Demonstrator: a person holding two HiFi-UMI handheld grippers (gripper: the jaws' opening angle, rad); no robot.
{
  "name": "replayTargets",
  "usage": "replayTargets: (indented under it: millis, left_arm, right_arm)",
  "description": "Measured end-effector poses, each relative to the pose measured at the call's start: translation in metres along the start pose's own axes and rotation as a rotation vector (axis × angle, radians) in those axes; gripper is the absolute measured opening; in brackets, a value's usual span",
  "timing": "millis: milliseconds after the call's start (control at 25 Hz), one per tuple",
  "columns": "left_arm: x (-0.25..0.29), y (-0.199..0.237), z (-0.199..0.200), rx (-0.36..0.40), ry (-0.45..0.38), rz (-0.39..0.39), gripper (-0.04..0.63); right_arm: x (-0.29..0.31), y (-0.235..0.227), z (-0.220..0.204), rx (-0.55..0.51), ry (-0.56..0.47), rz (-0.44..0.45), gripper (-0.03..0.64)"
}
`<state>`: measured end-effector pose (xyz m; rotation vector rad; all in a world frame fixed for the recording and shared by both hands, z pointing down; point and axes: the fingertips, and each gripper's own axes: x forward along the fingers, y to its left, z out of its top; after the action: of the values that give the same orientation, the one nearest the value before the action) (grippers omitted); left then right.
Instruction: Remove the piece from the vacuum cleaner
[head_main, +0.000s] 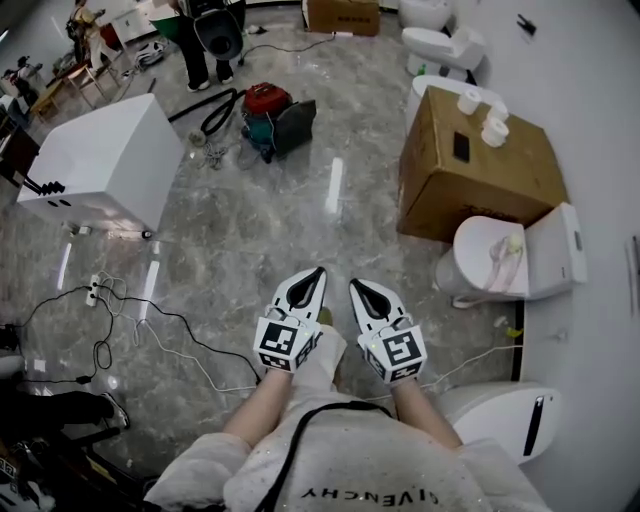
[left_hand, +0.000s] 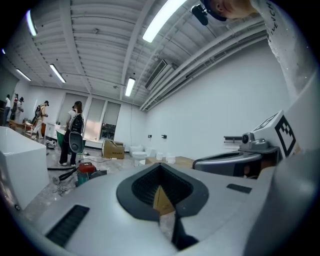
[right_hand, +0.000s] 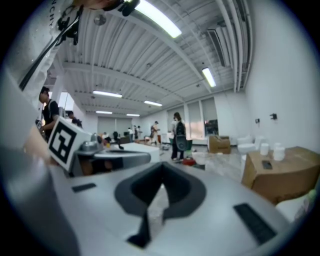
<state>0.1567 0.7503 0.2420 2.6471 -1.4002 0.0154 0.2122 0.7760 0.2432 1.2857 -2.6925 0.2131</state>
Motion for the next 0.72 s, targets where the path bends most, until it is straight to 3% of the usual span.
replayTargets:
  millis: [360,720]
  left_arm:
    - [0.063,0.032,0.012,-0.014,-0.026,-0.014,0.021]
    - [0.117,0.087,0.022,-0.011,-0.024,-0.01,0.021]
  right_arm:
    - [0.037,-0.055,0.012,0.002,0.014,-0.034,0.014]
    - [0.104,-0.087,0.022,-0.002,0.038,-0.012,0.014]
